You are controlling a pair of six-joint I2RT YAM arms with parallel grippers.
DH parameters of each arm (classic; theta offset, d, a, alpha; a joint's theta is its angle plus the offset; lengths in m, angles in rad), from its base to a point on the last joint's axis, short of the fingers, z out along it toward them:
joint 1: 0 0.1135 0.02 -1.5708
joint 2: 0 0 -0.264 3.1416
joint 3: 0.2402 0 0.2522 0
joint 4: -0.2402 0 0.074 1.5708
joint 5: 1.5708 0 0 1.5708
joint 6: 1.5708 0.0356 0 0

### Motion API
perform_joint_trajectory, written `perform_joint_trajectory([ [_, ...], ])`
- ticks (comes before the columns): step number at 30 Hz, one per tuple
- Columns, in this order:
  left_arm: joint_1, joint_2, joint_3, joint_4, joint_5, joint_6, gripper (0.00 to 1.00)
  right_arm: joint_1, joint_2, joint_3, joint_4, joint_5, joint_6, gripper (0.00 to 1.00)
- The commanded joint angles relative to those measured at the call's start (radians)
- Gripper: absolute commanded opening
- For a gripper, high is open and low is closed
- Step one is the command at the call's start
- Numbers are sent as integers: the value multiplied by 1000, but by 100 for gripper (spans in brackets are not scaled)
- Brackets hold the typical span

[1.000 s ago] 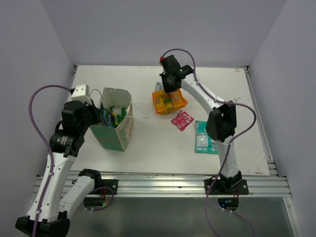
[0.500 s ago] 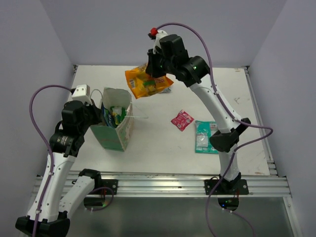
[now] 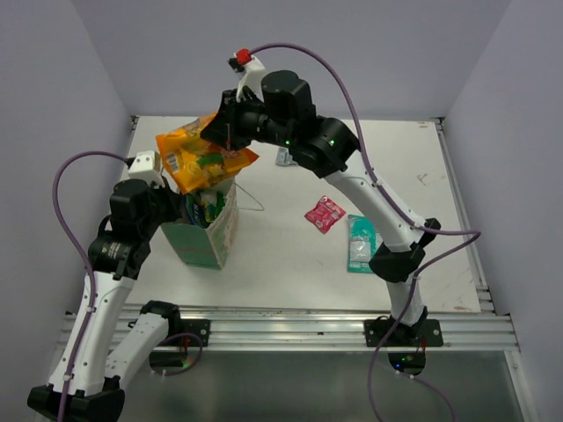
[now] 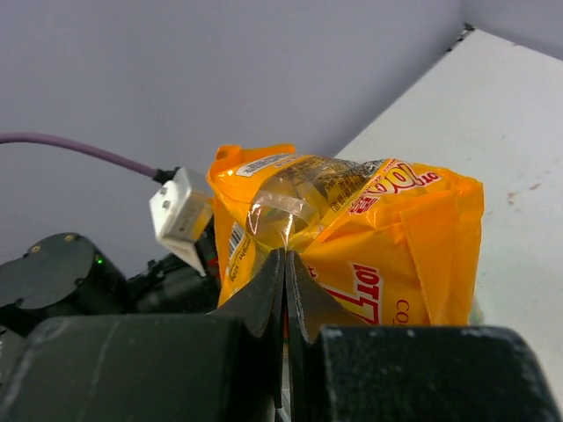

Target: Place the snacks into the paper bag

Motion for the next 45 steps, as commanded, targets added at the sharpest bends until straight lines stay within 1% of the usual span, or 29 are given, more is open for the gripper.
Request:
perform_joint_trajectory([
  [1,-4,-12,3,-9,2,18,0,34,11,-6,163,-70,50,0],
  [5,-4,-22,3,-15,-4,15,0,64,54,-81,163,-98,38,0],
  [8,-4,-30,0,-18,-11,14,0,64,95,-139,183,-119,33,0],
  [14,-4,-39,0,-21,-19,12,0,68,160,-126,140,-105,-7,0],
  [15,-4,-41,-3,-21,-19,12,0,66,165,-123,128,-99,-11,1],
  [17,-4,-41,-2,-22,-18,12,0,68,158,-109,98,-93,-22,19],
  [18,-4,-41,-2,-22,-18,14,0,68,143,-98,89,-66,-34,37],
  [20,-4,-39,-3,-19,-16,14,0,64,122,-37,57,-27,-67,55],
  [21,-4,-38,-5,-19,-14,14,0,63,106,-12,42,26,-79,68],
  [22,-4,-36,-6,-16,-11,14,0,63,68,17,26,53,-90,70],
  [24,-4,-35,-9,-13,-7,15,0,40,1,-3,29,117,-103,73],
  [25,-6,-35,-11,-10,-2,14,0,29,-76,-61,37,129,-107,74],
  [27,-4,-31,-14,-2,1,15,0,-12,-147,-133,29,180,-126,75],
  [28,-4,-28,-15,-2,4,14,0,-24,-183,-214,5,239,-137,76],
  [30,-4,-25,-17,2,9,14,0,-69,-269,-311,-32,307,-159,76],
  [31,-4,-24,-19,2,10,15,0,-81,-295,-434,-62,376,-163,76],
  [32,-4,-24,-19,5,12,14,0,-103,-355,-512,-70,425,-163,76],
  [33,-4,-24,-22,5,13,15,0,-110,-381,-591,-75,460,-154,76],
  [34,-4,-24,-23,5,15,15,0,-124,-404,-745,-90,481,-141,76],
  [35,-4,-24,-23,5,15,14,0,-138,-452,-821,-96,529,-101,76],
  [36,-4,-24,-23,4,15,14,0,-141,-470,-895,-98,545,-79,76],
  [37,-4,-25,-23,4,13,14,0,-147,-489,-1034,-101,559,-52,76],
  [39,-4,-24,-23,1,10,14,0,-164,-526,-1154,-100,580,31,75],
  [40,-4,-22,-22,-2,9,12,0,-170,-532,-1255,-86,584,54,75],
  [42,-4,-22,-19,-2,9,15,0,-184,-541,-1343,-69,584,122,75],
  [43,-4,-18,-17,-4,7,17,0,-195,-541,-1415,-48,581,140,75],
  [45,-4,-13,-11,-4,9,20,0,-209,-530,-1469,-46,573,202,75],
])
